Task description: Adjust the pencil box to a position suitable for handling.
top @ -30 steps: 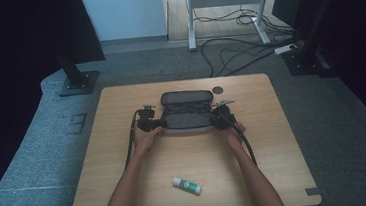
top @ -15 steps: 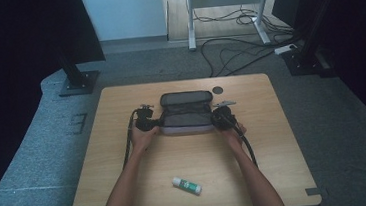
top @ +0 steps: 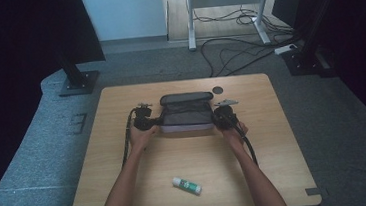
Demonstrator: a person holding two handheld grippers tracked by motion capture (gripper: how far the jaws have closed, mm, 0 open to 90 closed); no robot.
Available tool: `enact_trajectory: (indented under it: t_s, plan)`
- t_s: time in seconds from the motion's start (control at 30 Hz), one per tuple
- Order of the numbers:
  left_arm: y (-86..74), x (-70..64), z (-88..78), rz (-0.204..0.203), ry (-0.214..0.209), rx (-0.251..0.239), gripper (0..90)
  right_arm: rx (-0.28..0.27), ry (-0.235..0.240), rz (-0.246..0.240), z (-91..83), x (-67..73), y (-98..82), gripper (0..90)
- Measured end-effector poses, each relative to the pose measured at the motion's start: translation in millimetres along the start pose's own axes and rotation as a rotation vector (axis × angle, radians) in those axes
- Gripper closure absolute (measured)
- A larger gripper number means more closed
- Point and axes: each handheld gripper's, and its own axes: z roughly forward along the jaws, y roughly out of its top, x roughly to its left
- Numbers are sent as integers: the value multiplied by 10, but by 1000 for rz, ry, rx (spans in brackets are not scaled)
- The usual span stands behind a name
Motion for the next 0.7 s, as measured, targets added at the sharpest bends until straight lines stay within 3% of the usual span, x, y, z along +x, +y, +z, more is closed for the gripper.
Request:
enact_trajectory:
  t_s: [0.7]
  plan:
    - [60,-105,-333,24,-35,-75,868,-84,23,-12,-309,79,105,866]
